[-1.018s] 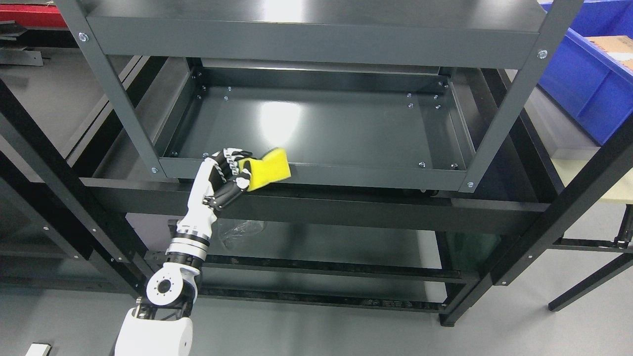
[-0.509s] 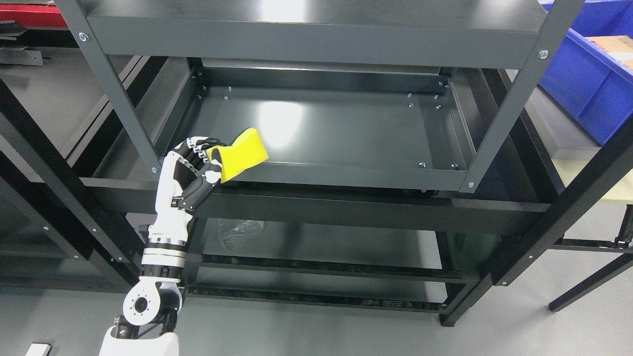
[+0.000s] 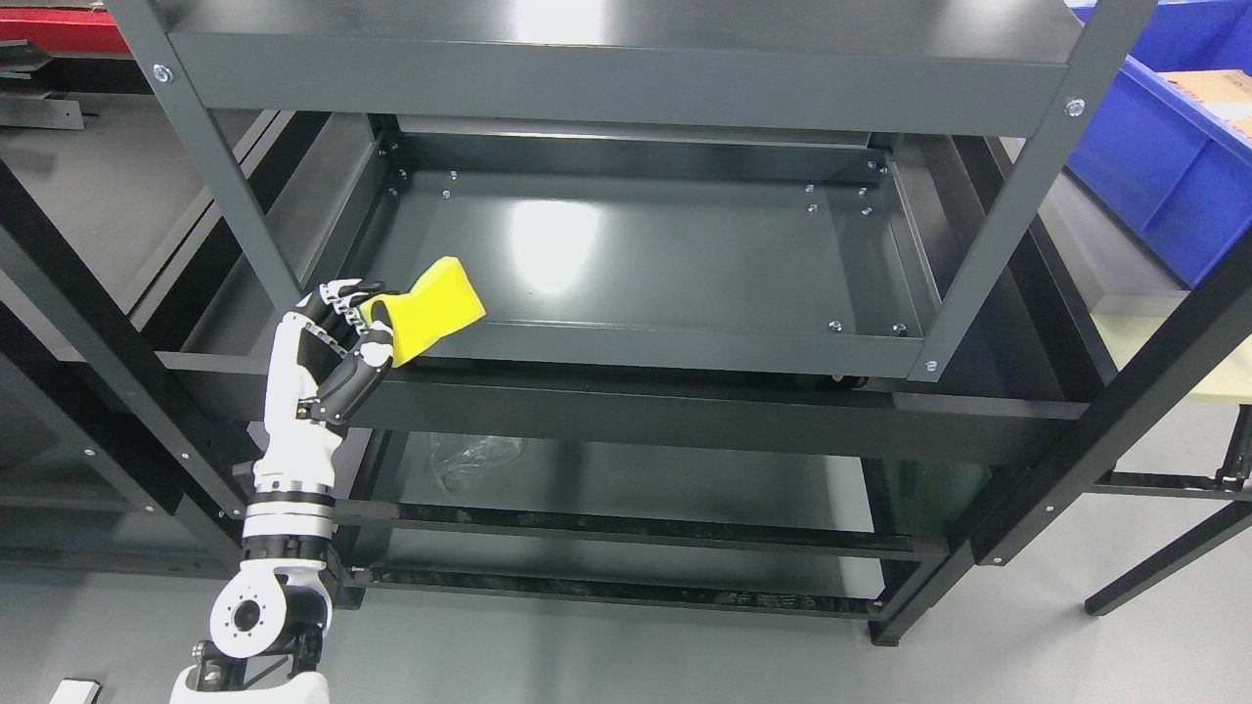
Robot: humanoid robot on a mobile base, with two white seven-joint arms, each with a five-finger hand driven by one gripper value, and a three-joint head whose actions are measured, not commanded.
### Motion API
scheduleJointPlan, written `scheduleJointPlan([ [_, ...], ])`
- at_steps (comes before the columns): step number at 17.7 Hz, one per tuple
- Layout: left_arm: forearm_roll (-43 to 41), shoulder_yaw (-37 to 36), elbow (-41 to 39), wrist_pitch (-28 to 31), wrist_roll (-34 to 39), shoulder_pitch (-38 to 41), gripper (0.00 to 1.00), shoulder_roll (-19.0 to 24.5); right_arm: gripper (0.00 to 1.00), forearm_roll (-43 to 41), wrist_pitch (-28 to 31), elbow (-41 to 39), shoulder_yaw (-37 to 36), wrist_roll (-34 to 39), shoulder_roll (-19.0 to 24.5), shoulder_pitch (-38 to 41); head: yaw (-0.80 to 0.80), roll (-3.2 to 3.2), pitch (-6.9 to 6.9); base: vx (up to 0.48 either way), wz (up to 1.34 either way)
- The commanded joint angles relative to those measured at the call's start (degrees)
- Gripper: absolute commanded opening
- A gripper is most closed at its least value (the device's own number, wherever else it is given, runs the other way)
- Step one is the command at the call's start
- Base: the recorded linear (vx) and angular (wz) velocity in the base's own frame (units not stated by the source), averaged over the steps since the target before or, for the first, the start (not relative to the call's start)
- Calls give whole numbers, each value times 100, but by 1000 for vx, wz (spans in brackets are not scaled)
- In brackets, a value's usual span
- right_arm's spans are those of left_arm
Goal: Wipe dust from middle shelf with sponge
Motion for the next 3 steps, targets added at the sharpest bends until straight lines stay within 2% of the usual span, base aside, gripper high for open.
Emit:
scheduleJointPlan([
  [1,-4,159,-211,22,-4,34,0,98,100,0,4,-100,0,3,-100,0,0,0,0,0,0],
  [3,5,98,-211,13,-22,34,0,98,100,0,4,-100,0,3,-100,0,0,0,0,0,0],
])
